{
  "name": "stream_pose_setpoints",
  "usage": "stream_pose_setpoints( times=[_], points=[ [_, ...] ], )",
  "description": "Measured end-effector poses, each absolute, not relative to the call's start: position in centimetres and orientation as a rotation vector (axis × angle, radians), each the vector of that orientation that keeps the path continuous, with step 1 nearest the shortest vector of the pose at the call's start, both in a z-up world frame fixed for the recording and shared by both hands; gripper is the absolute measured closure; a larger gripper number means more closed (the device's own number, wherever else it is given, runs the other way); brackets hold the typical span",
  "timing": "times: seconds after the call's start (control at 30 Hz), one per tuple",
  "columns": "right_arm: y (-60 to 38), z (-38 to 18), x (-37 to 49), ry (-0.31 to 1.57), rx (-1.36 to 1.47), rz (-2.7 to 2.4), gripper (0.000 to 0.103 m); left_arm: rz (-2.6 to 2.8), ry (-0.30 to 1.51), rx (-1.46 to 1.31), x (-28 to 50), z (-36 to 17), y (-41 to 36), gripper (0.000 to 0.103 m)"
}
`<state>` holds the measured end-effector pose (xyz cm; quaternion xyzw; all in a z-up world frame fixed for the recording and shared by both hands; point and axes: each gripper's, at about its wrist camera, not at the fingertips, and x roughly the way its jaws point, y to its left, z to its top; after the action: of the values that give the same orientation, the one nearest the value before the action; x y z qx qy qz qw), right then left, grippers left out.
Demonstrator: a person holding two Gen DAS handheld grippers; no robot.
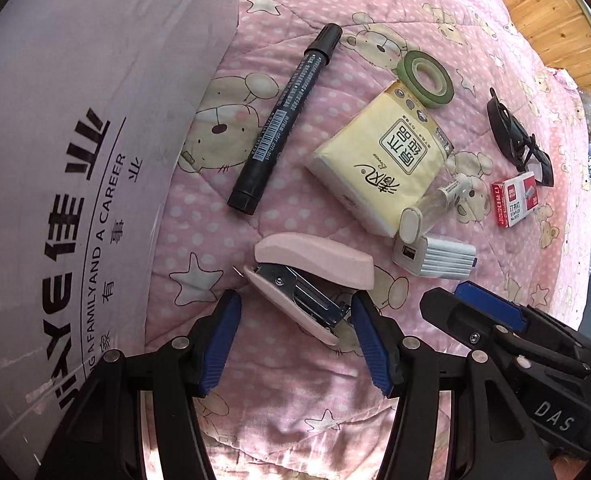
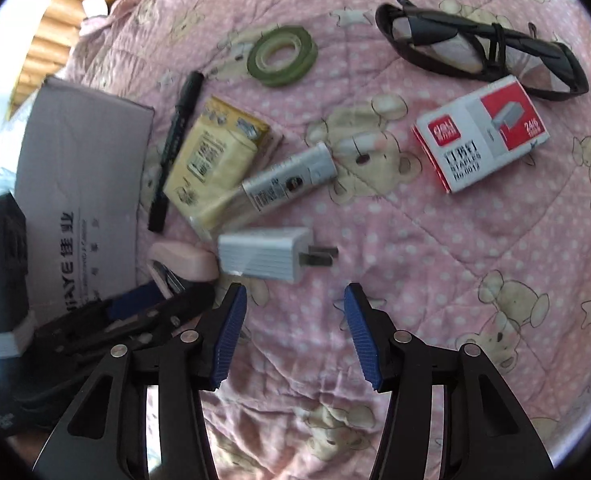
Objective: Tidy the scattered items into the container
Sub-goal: 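Grasp the white charger with the right gripper while the left gripper approaches the pink stapler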
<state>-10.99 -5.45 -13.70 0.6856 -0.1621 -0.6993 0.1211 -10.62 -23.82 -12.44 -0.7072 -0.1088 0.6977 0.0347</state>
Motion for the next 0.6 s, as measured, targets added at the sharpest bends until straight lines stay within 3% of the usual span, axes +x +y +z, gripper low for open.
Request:
stream_pose_setpoints(
  times=[0.33, 0.37, 0.43, 0.6],
  points=[
    [-7.9, -14.3, -13.1, -0.416, 1.977, -2.021, 0.046, 2.162, -0.328, -2.159, -10.5, -11.6, -24.4, 0.045],
    [-8.2, -14.4, -13.1, -0.415, 1.983, -2.009, 0.054, 2.164, -0.331, -2.158, -10.6, -11.5, -24.4, 0.045],
    [-8.1, -13.8, -12.8, -0.369, 1.982, -2.041, 0.056, 2.166, -0.331, -2.134, -10.8, -11.3, -24.3, 0.046],
    [-5.3, -12.4, -12.3, -0.373, 1.996, -2.115, 0.065, 2.126, -0.335, -2.011, -11.4, -10.3, -23.2, 0.062]
  ],
)
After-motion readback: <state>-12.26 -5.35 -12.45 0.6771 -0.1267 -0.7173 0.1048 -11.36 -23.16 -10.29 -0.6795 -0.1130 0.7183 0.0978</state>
